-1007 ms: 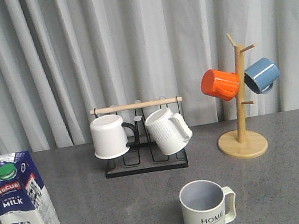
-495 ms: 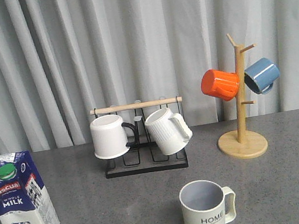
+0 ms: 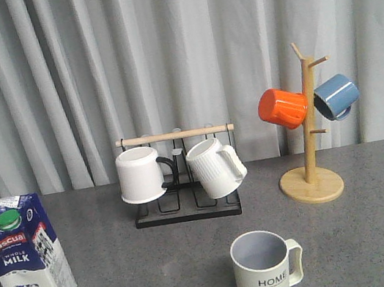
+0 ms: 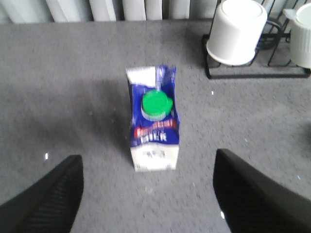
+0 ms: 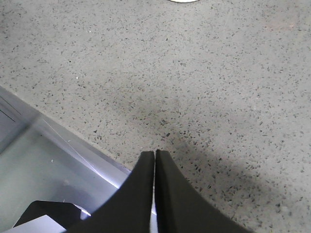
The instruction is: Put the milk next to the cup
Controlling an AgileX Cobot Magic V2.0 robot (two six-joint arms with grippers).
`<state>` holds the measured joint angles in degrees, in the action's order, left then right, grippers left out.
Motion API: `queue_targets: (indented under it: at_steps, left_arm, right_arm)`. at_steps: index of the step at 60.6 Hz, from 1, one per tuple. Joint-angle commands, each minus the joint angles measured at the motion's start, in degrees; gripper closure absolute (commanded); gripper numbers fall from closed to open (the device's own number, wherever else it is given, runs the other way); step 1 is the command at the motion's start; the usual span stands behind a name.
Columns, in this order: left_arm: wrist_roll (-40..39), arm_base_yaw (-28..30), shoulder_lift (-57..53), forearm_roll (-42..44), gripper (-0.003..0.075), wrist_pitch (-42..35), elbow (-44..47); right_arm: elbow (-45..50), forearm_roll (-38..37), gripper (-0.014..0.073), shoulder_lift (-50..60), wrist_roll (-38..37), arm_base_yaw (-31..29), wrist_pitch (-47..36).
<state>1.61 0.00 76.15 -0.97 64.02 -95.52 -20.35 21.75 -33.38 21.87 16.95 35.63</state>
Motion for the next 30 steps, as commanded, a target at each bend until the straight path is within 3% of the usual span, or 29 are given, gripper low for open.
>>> queue_targets:
  at_steps: [1, 30]
  left_arm:
    - [1.4, 0.0, 2.7, -0.7, 0.0176, -1.7, -5.6]
    - [2.0, 0.0, 8.3, -3.5, 0.0176, -4.1, -7.2]
  right_arm:
    - [-1.6, 1.2, 0.0601, -0.2, 0.3, -0.2, -3.3]
    - [-1.6, 1.1, 0.0601, -0.2, 0.3, -0.2, -3.3]
